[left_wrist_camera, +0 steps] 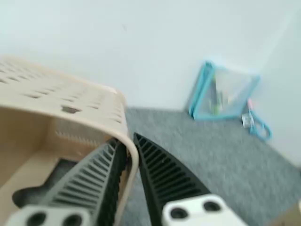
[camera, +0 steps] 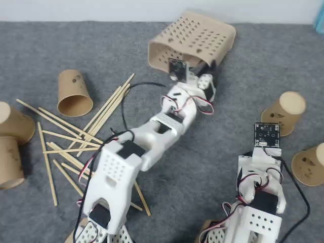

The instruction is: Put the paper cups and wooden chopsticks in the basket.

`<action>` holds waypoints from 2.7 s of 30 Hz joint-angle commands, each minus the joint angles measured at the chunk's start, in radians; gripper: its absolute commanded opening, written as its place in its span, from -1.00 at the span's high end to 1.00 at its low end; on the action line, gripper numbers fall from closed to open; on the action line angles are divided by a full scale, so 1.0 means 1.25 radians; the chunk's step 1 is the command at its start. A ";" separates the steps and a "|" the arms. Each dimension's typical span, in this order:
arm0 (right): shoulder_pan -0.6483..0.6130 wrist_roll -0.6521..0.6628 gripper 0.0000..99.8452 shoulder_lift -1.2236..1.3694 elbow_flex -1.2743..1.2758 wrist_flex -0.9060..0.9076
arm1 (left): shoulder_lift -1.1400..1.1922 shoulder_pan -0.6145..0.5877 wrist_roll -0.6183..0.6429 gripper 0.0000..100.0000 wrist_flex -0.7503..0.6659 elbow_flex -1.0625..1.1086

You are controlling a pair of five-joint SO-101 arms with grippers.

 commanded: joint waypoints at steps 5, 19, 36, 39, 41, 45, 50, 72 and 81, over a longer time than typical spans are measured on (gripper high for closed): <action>0.001 0.018 0.52 -0.018 -0.007 0.007 | -0.277 0.006 0.025 0.97 -0.033 0.170; 0.001 0.018 0.52 -0.015 -0.006 0.007 | -0.628 -0.027 0.025 0.97 0.967 -0.035; 0.001 0.018 0.52 -0.012 0.000 0.001 | -0.468 -0.034 0.017 0.97 1.498 -0.476; 0.001 0.018 0.52 -0.012 0.000 0.001 | -0.352 -0.033 0.017 0.97 1.629 -0.673; 0.001 0.018 0.52 -0.012 0.000 0.001 | -0.263 -0.032 0.017 0.97 1.705 -0.811; 0.001 0.018 0.52 -0.012 0.000 -0.001 | -0.077 -0.031 0.020 0.97 1.838 -1.080; -0.001 0.018 0.52 -0.012 0.000 -0.001 | 0.124 -0.036 0.017 0.96 1.881 -1.341; -0.002 0.038 0.52 -0.010 0.002 -0.001 | 0.322 -0.097 0.021 -0.01 1.608 -1.506; -0.002 0.039 0.52 -0.010 0.002 -0.001 | 0.281 -0.097 0.020 -0.01 1.652 -1.535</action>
